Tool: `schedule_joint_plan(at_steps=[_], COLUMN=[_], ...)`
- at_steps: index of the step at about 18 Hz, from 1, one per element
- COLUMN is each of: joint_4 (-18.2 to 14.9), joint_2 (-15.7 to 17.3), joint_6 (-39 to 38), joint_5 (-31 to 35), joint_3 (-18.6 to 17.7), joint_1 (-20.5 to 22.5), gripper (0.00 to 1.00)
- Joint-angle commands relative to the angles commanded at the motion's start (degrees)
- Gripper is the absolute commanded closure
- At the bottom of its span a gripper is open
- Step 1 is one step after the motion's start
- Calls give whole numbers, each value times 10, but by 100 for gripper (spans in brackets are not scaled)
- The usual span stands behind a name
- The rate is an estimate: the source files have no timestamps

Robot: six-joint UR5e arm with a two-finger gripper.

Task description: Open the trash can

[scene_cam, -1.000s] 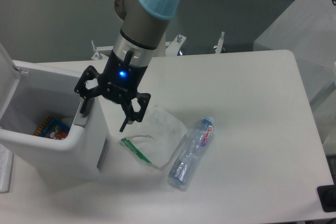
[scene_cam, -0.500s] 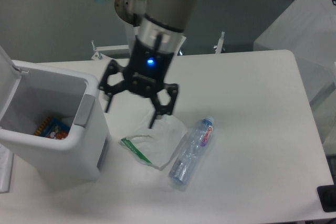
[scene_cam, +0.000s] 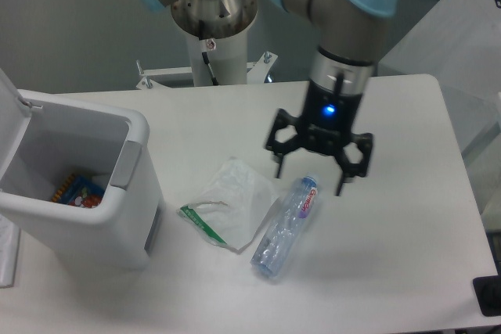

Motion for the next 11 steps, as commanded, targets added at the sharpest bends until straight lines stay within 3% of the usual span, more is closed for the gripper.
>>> schedule_joint_plan(at_steps=[6, 11], joint_4=[0, 0], joint_2=[-36, -46], joint_6=[146, 230], joint_5=[119, 143], joint_3=[5, 0], joint_1=[4, 16], gripper=[0, 0])
